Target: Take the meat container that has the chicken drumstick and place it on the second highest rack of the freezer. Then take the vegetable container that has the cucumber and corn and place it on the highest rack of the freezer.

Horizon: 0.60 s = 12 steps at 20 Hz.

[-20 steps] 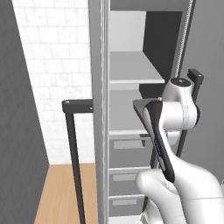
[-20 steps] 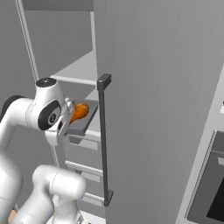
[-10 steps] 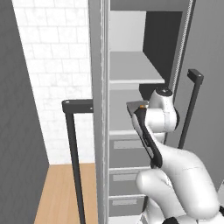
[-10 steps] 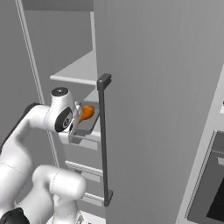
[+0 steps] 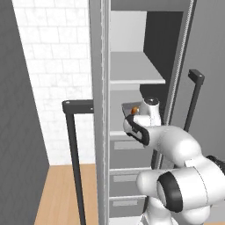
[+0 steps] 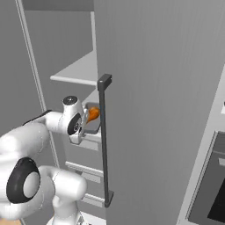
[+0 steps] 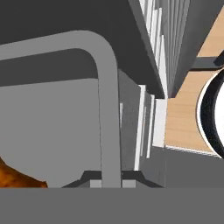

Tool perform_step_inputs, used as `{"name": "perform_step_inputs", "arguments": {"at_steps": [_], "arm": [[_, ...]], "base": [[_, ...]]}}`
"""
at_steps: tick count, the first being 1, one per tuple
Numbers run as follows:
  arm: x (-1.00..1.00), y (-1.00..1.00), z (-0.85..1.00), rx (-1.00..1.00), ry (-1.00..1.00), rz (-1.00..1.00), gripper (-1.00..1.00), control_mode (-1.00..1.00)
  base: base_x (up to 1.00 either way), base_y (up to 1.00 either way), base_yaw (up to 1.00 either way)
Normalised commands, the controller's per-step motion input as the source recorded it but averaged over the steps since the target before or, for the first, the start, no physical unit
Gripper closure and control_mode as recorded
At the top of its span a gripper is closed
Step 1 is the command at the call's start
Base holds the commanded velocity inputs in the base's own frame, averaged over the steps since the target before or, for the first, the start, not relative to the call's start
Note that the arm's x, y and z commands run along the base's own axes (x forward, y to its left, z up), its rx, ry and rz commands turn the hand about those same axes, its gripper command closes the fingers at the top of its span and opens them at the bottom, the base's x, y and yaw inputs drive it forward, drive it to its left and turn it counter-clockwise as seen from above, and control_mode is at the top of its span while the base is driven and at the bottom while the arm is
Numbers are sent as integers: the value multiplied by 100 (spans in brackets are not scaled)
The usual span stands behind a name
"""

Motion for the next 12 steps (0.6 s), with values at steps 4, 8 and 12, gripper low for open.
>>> {"name": "perform_step_inputs", "arguments": {"at_steps": [4, 8, 12], "arm": [[74, 0, -14, 0, 0, -2, 100, -100], [68, 0, 0, 0, 0, -4, 100, -100], [66, 0, 0, 0, 0, -4, 100, -100]], "base": [[0, 0, 0], [0, 0, 0], [0, 0, 0]]}}
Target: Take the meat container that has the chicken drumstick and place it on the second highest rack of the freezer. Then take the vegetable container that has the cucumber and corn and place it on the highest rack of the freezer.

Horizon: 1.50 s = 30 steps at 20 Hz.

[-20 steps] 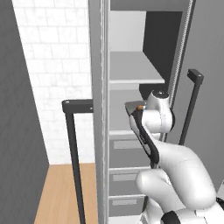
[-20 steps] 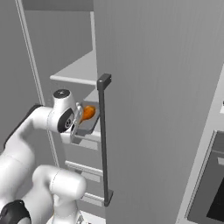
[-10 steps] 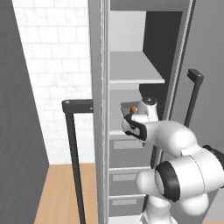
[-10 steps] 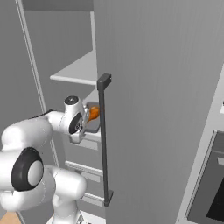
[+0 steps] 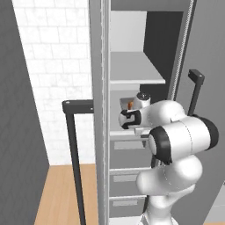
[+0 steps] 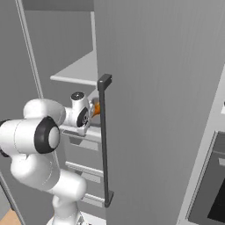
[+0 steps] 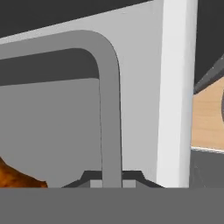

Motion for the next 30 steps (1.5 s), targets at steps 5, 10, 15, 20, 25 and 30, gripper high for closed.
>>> {"name": "perform_step_inputs", "arguments": {"at_steps": [5, 10, 15, 20, 25, 30], "arm": [[65, 0, -14, 0, 0, -3, 100, -100], [48, 0, -48, 0, 0, -1, 100, -100], [41, 0, -38, 0, 0, -3, 100, -100], [6, 0, -9, 0, 0, 0, 100, -100], [0, 0, 0, 0, 0, 0, 100, -100], [0, 0, 0, 0, 0, 0, -100, -100]], "base": [[0, 0, 0], [0, 0, 0], [0, 0, 0], [0, 0, 0], [0, 0, 0], [0, 0, 0]]}}
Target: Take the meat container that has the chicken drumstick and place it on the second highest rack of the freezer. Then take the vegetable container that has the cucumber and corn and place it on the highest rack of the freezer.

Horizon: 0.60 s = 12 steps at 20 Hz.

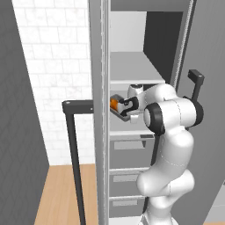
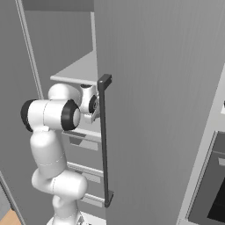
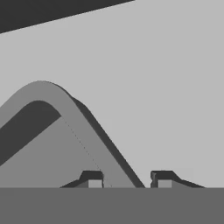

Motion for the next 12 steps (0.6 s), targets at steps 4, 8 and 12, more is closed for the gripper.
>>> {"name": "perform_step_inputs", "arguments": {"at_steps": [4, 8, 12], "arm": [[0, 0, 0, 0, 0, 0, -100, -100], [0, 0, 0, 0, 0, 0, -100, -100], [0, 0, 0, 0, 0, 0, -100, -100]], "base": [[0, 0, 0], [0, 0, 0], [0, 0, 0]]}}
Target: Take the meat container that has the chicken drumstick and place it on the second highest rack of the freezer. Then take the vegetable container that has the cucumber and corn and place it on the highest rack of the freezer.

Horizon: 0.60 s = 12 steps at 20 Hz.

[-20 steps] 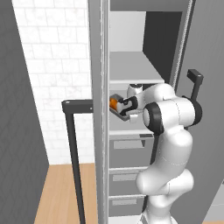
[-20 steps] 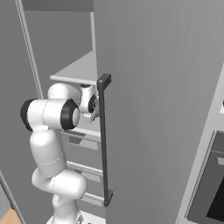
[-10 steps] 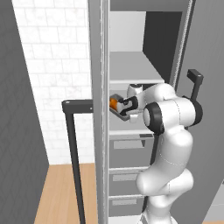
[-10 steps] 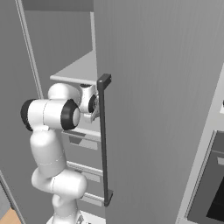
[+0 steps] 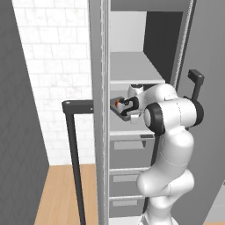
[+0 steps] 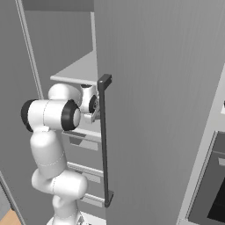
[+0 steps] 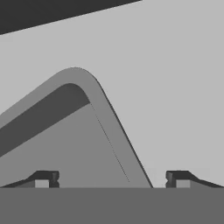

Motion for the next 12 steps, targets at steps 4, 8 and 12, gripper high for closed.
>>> {"name": "perform_step_inputs", "arguments": {"at_steps": [4, 8, 12], "arm": [[-15, -7, 0, 0, -14, 0, -100, -100], [-26, 0, 0, 0, -32, 0, -100, -100], [-23, 0, 0, 0, -37, 0, -100, -100]], "base": [[0, 0, 0], [0, 0, 0], [0, 0, 0]]}}
